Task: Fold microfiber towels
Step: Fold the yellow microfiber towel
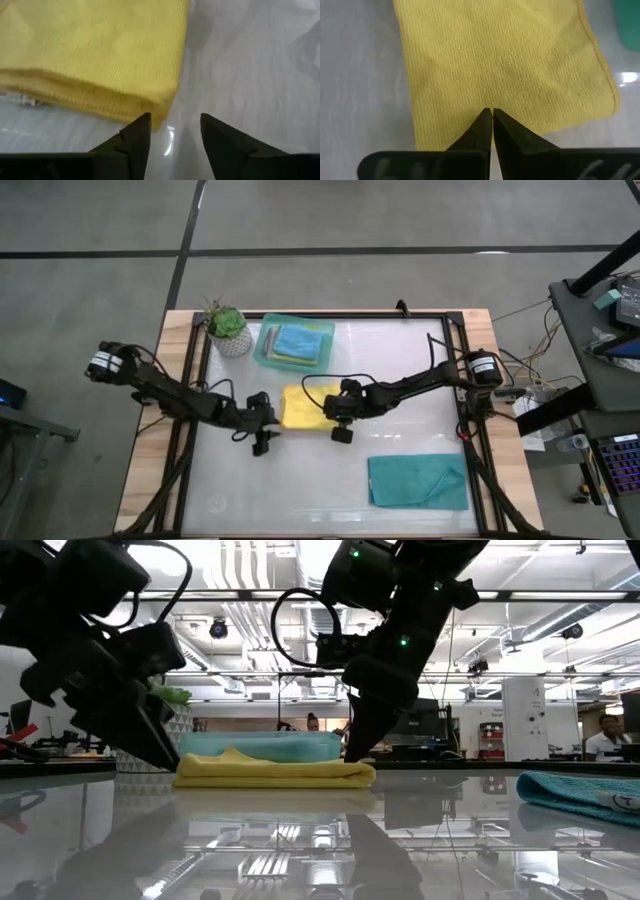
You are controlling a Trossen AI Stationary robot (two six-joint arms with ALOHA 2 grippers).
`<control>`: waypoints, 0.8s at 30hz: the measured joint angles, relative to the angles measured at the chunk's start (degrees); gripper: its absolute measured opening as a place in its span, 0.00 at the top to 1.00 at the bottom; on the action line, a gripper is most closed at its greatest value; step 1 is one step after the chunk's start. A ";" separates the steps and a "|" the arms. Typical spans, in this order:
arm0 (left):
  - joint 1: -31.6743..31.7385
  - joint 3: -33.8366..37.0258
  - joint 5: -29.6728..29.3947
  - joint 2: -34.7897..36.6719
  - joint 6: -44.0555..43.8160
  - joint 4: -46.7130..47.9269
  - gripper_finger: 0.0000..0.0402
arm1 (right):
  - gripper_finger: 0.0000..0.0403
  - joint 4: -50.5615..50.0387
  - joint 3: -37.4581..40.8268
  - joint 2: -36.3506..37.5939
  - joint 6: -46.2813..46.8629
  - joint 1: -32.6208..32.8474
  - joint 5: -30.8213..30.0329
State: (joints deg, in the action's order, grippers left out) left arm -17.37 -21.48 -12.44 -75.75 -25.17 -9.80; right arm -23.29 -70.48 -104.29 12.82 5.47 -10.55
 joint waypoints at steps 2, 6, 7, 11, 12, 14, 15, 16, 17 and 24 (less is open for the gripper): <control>0.00 0.02 1.61 2.48 0.00 3.07 0.59 | 0.98 0.04 0.00 0.10 -0.10 -0.15 -0.04; -0.01 0.13 3.28 7.31 0.03 5.18 0.59 | 0.98 2.45 0.21 0.15 -1.37 -0.26 -0.22; 0.01 0.10 3.05 8.46 0.18 4.32 0.59 | 0.98 4.27 0.34 0.15 -1.77 -0.28 -0.24; 0.02 0.02 -5.03 11.31 2.99 1.31 0.61 | 0.98 17.54 2.91 0.26 -5.02 -0.26 -0.15; 0.04 0.17 -6.82 11.19 3.78 -0.33 0.63 | 0.98 22.39 4.37 0.26 -5.63 -0.26 -0.13; 0.04 0.48 -9.41 9.83 5.72 -3.50 0.68 | 0.98 32.61 7.93 0.26 -6.58 -0.32 -0.20; 0.04 0.48 -9.93 8.51 6.24 -5.73 0.71 | 0.98 38.30 9.97 0.25 -6.86 -0.47 -0.37; 0.04 0.49 -10.44 6.99 6.72 -7.69 0.75 | 0.98 43.37 11.91 0.24 -6.90 -0.66 -0.96; 0.07 0.53 -10.56 5.26 7.39 -9.78 0.78 | 0.98 47.79 13.84 0.24 -6.86 -0.92 -1.84; 0.32 0.07 -12.23 -7.75 8.25 -19.97 0.99 | 0.98 62.42 22.49 0.22 -4.85 -3.76 -9.16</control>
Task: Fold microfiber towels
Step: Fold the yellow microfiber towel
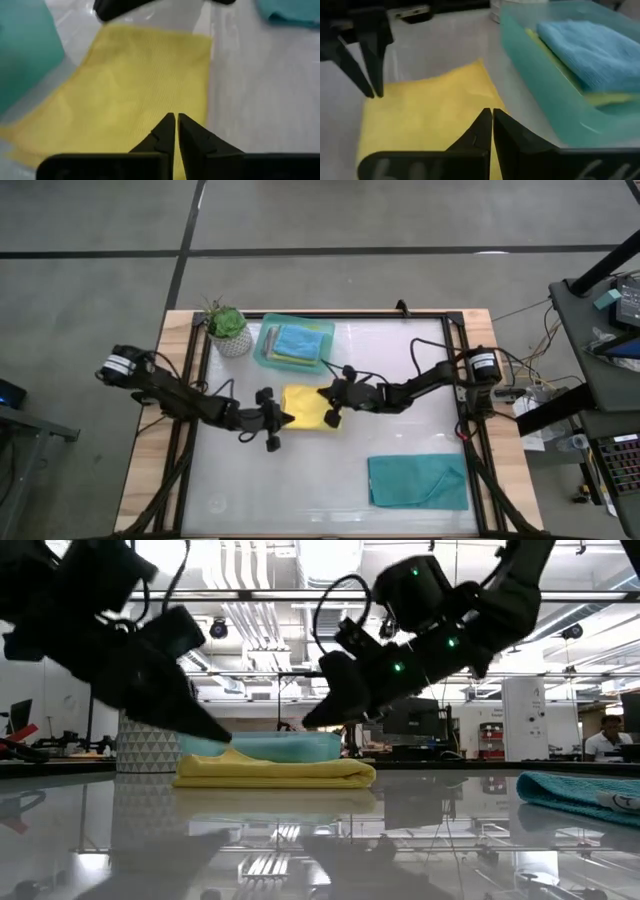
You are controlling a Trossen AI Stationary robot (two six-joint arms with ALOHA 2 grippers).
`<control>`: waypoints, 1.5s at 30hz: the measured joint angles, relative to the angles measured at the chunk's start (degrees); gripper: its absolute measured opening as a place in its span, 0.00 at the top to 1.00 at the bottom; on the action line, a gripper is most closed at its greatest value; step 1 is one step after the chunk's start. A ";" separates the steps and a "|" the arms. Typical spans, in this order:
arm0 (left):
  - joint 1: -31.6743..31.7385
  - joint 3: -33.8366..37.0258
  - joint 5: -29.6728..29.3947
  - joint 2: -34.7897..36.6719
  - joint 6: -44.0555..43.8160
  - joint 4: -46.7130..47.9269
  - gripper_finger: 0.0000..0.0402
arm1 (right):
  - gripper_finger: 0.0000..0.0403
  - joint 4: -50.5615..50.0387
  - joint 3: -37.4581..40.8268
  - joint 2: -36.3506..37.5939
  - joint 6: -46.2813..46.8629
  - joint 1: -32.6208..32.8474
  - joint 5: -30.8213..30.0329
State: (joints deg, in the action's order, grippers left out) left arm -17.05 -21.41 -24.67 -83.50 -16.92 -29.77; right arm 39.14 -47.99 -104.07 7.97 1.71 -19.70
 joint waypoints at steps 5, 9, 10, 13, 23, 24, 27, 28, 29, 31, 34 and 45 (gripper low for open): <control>0.29 0.37 -0.14 -2.62 -6.85 3.72 0.99 | 0.98 -2.55 2.78 -0.04 2.38 -1.87 0.11; 0.34 0.23 -0.29 -2.39 -12.05 10.12 1.00 | 0.98 -5.16 3.80 -0.04 2.67 -3.11 -0.40; 0.34 0.23 -0.20 -2.37 -12.60 10.63 1.00 | 0.98 -6.06 3.83 -0.04 2.66 -3.37 -1.00; 0.36 0.22 0.92 -2.30 -12.71 10.91 1.00 | 0.98 -6.92 3.89 -0.04 2.15 -4.22 -1.36; 0.34 0.46 3.02 6.30 -12.30 18.06 1.00 | 0.98 -11.82 3.81 4.30 1.46 -4.08 -1.18; 0.34 0.46 3.15 7.42 -12.28 17.99 1.00 | 0.98 -12.87 3.81 5.17 1.51 -3.90 -1.18; 0.34 0.46 3.33 10.72 -11.15 17.82 1.00 | 0.98 -15.38 3.81 8.14 1.59 -3.11 0.84; 0.36 0.44 3.19 11.56 -10.41 17.36 1.00 | 0.98 -15.68 3.78 8.97 1.57 -3.01 3.23; 0.45 0.44 2.79 12.37 -9.33 17.45 1.00 | 0.98 -15.73 3.78 9.61 1.64 -2.89 6.42; 0.64 0.44 0.16 13.35 -7.00 17.30 1.00 | 0.98 -15.63 3.77 10.23 2.43 -2.82 13.48; 1.47 0.44 -5.12 13.42 -3.17 16.88 1.00 | 0.98 -14.91 3.76 10.00 3.91 -2.40 21.66; 8.19 0.50 -10.71 4.34 -1.85 12.03 1.00 | 0.98 -4.40 3.69 1.19 4.28 1.07 24.27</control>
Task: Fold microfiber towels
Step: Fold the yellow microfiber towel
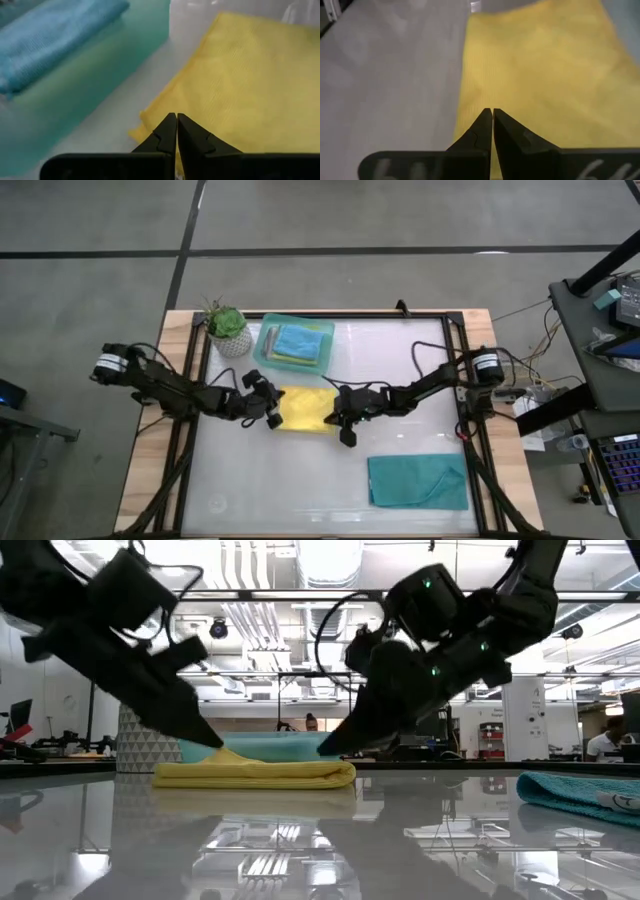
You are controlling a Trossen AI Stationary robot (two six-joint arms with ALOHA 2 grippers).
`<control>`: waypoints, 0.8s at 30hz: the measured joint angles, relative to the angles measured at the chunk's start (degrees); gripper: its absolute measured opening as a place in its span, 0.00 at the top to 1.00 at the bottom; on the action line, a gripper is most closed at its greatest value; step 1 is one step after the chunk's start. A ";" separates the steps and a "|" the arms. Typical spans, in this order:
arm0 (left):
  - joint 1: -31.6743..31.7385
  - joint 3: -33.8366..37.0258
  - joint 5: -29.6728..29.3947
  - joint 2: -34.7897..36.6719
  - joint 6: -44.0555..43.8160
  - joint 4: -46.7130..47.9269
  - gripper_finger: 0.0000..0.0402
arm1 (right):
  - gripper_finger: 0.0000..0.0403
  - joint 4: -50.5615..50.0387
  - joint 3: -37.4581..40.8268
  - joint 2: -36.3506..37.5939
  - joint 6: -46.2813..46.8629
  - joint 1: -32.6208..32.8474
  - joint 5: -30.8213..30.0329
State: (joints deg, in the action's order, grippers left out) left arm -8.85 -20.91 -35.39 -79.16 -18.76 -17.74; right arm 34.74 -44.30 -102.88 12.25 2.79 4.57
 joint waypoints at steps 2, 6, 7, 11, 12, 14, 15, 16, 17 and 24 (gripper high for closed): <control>0.34 0.00 0.32 -2.68 -0.31 -1.21 1.00 | 0.98 0.21 -0.13 -1.25 0.41 0.02 0.86; 0.65 -0.53 0.37 -7.09 -1.17 -1.33 1.00 | 0.98 -0.87 -0.31 -2.02 1.22 -0.38 5.60; 0.65 -0.65 0.72 -7.73 -1.69 -1.31 1.00 | 0.98 -2.34 -0.32 -1.97 1.23 -0.54 6.33; 0.66 -0.73 3.37 -8.47 -2.23 -1.60 1.00 | 0.98 -9.08 -0.40 -0.37 0.42 -1.42 6.81; 0.65 -0.74 3.49 -8.23 -2.79 -1.22 1.00 | 0.98 -9.68 -0.40 -0.07 0.11 -1.73 6.81; 0.65 -0.68 4.03 -7.54 -3.28 -0.33 1.00 | 0.98 -10.40 -0.39 0.48 -0.34 -1.98 6.89; 0.65 -0.68 4.30 -6.81 -3.24 0.49 1.00 | 0.98 -10.56 -0.33 0.83 -0.39 -2.14 6.85; 0.65 -0.63 4.66 -5.98 -3.12 1.41 1.00 | 0.98 -10.78 -0.32 1.20 -0.37 -2.30 6.94; 0.65 -0.59 4.75 -5.10 -3.07 2.31 1.00 | 0.98 -11.04 -0.32 1.52 -0.38 -2.34 7.03; 0.63 -0.44 7.67 3.94 -1.31 8.42 1.00 | 0.98 -14.73 -0.27 5.41 0.06 -2.45 7.41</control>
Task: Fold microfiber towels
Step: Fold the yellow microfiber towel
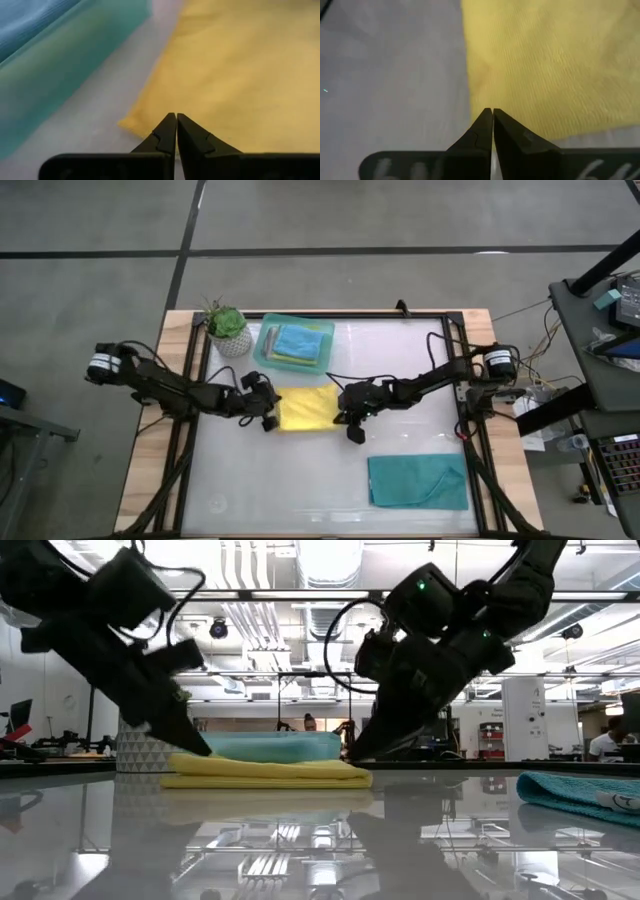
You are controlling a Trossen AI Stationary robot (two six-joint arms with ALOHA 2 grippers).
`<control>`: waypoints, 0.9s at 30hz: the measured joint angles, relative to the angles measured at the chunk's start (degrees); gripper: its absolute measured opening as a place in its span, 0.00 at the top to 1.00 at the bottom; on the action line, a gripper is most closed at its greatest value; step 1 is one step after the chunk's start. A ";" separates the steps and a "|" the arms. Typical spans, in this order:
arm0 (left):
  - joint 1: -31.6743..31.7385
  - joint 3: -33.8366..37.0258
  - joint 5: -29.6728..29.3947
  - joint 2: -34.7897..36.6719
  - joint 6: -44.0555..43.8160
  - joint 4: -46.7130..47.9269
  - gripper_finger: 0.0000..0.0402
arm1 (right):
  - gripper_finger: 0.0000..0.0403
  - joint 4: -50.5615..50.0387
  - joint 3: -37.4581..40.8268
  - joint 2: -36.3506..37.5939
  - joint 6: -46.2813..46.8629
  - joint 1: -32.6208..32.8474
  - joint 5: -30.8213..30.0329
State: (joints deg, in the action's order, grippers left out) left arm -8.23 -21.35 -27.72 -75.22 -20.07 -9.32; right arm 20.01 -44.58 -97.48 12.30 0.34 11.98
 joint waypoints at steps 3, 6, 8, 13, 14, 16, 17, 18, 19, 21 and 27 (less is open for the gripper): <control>-0.14 0.03 8.04 3.28 2.67 -0.33 1.00 | 0.98 -0.76 0.00 1.64 2.69 -0.01 0.00; -0.54 0.00 15.82 4.58 2.85 -1.09 1.00 | 0.98 -1.20 0.00 2.96 8.59 -0.46 0.01; -1.31 0.07 18.08 4.65 2.77 -0.87 1.00 | 0.98 -1.91 0.00 3.76 14.47 -1.09 0.00; -2.46 0.25 18.40 1.71 2.39 -1.20 1.00 | 0.91 -6.09 0.00 4.79 27.36 -2.78 1.13; -2.45 0.24 18.39 0.93 2.38 -1.21 1.00 | 0.89 -6.86 0.00 4.79 28.49 -2.89 1.28; -2.43 0.27 18.37 -0.62 2.44 -1.39 1.00 | 0.83 -8.01 0.00 4.73 30.95 -3.32 1.49; -2.43 0.27 18.37 -1.48 2.44 -1.64 1.00 | 0.79 -8.34 0.00 4.71 32.32 -3.58 1.04; -2.43 0.27 18.35 -2.43 2.44 -1.75 1.00 | 0.76 -8.75 0.00 4.68 33.60 -3.75 -0.18; -2.45 0.27 18.31 -3.17 2.44 -1.72 1.00 | 0.73 -9.12 0.00 4.68 34.35 -3.92 -1.74; -2.43 0.14 18.22 -4.52 2.42 -2.46 1.00 | 0.66 -9.58 0.00 4.68 34.69 -4.21 -3.24; -2.43 0.01 18.13 -6.10 2.44 -3.03 1.00 | 0.52 -8.61 -0.02 3.42 35.63 -4.72 -4.52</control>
State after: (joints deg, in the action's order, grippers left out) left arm -10.66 -21.34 -9.58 -81.32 -17.63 -12.36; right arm 11.40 -44.60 -94.06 47.94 -4.38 7.46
